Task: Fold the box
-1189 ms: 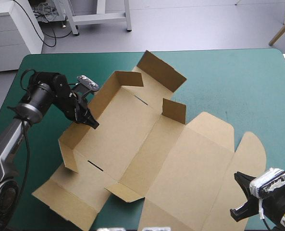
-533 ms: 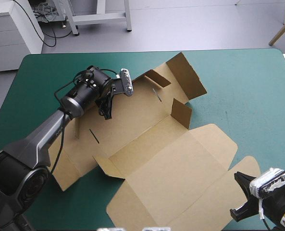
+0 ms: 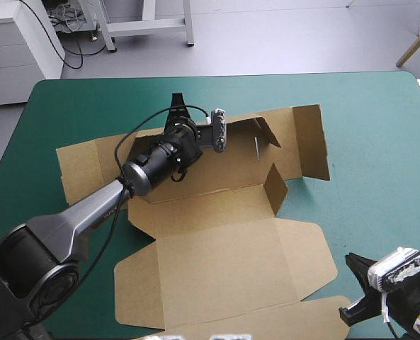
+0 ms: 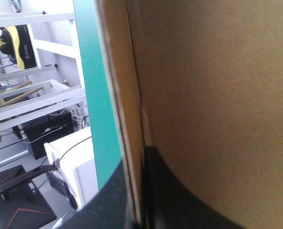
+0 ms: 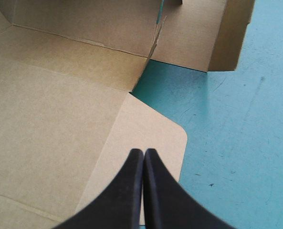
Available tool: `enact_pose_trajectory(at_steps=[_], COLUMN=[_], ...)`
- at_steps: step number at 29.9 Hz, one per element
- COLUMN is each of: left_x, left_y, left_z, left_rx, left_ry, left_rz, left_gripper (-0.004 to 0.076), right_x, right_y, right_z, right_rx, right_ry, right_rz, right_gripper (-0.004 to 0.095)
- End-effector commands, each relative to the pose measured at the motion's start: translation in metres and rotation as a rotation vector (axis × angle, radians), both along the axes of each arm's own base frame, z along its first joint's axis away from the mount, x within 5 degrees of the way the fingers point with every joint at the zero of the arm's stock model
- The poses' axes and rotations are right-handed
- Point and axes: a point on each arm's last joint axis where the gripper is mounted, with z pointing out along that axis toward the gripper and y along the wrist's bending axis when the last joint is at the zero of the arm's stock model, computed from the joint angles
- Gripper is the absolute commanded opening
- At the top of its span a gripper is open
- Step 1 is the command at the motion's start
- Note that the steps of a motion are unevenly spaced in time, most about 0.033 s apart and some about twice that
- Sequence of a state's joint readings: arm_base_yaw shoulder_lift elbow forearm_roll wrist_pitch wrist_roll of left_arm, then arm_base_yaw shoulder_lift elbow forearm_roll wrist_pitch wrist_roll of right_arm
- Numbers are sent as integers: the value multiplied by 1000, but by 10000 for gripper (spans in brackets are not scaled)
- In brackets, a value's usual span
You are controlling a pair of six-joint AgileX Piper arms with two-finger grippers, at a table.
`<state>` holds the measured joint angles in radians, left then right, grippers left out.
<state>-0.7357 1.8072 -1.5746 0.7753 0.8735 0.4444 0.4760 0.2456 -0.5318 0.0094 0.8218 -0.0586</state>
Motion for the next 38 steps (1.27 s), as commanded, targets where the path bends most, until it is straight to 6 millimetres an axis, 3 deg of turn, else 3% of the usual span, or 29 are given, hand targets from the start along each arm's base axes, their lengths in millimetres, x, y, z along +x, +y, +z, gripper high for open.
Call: enact_pose_trajectory(at_steps=[1,13,23,34,38], left_x=[-19,-65,-105,-135,-140], left_y=[-8,-10,-18,-27,-28], left_z=[22,43,17,3,3], left_rx=[-53,-165,-121,-88,-80], left_ry=[-160,-232,-490,-578,-595], left_rz=[-18,-62,-128,-147,-144], left_gripper=[-10,-10,-10,-10,-10], right_x=[2,2,2,2,2], right_y=[1,1,1,1,1], right_z=[14,14,14,14,14], right_rx=[35,35,35,35,35], right_ry=[-86,-86,-86,-86,-86], right_rz=[-2,-2,-2,-2,-2], right_gripper=[-19,-19,-19,-18,66])
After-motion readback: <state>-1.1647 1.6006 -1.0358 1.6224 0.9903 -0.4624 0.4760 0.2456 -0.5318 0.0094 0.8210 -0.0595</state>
